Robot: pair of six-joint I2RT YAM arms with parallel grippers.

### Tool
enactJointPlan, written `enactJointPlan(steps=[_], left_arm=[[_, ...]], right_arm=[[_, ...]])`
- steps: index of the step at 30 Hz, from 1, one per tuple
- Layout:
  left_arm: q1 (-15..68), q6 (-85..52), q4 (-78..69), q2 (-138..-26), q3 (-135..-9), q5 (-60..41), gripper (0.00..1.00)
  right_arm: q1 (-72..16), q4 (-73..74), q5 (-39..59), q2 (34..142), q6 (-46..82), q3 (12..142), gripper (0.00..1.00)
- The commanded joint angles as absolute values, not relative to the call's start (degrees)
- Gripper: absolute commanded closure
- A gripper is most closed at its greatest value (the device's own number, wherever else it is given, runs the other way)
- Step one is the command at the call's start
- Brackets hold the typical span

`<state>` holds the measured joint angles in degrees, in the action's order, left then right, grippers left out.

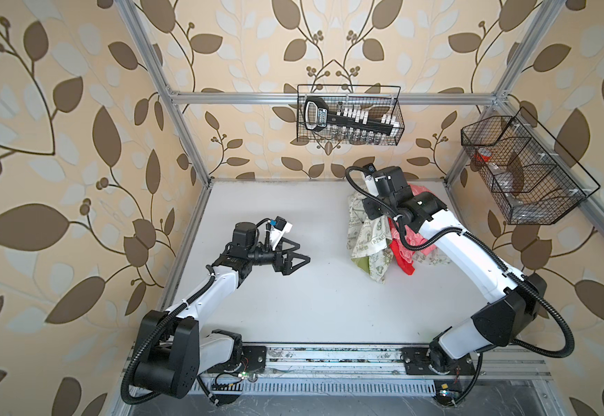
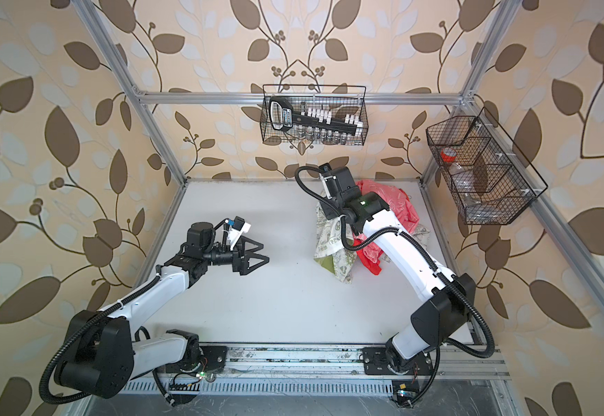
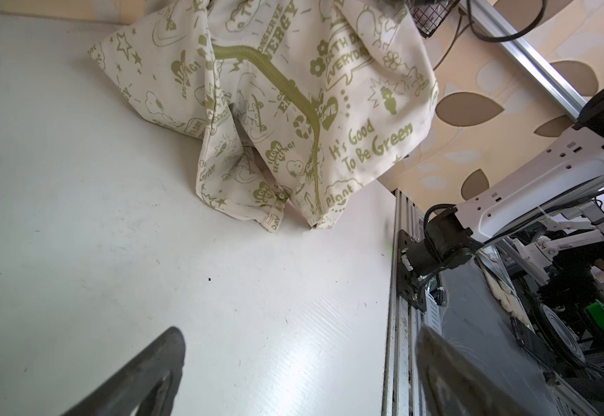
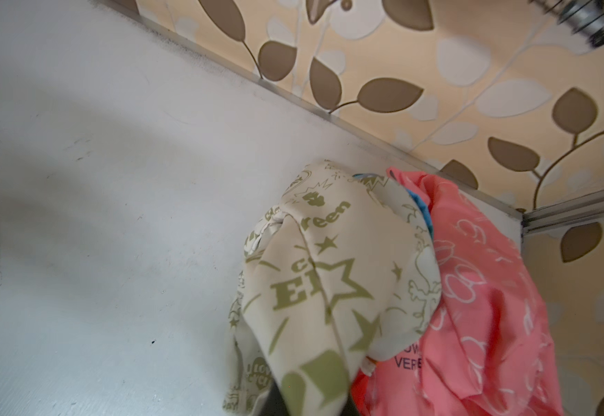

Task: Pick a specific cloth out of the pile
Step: 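Lift the cream cloth upward out of the pile with the right gripper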

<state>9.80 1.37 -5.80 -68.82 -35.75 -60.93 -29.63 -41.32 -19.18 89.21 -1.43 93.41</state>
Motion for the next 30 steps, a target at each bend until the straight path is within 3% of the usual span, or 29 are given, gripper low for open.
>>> enactJointPlan(steps=[1,22,30], left_arm=[[10.2,2.2,-7.1,-67.2,-35.5,-60.8,0.01],[10.2,2.2,-7.1,-67.0,-35.8,-61.0,0.01],[10.2,1.9,-7.5,-67.1,-35.8,-61.3,0.01]], right_arm=[[-30.0,-38.8,-23.1,85.9,-3.7,98.7,1.0],[-30.0,-28.4,-18.5,86.9,-9.1,118.7,1.0],[-30.1,-27.1,-22.1,89.8,-12.8,127.2,1.0]])
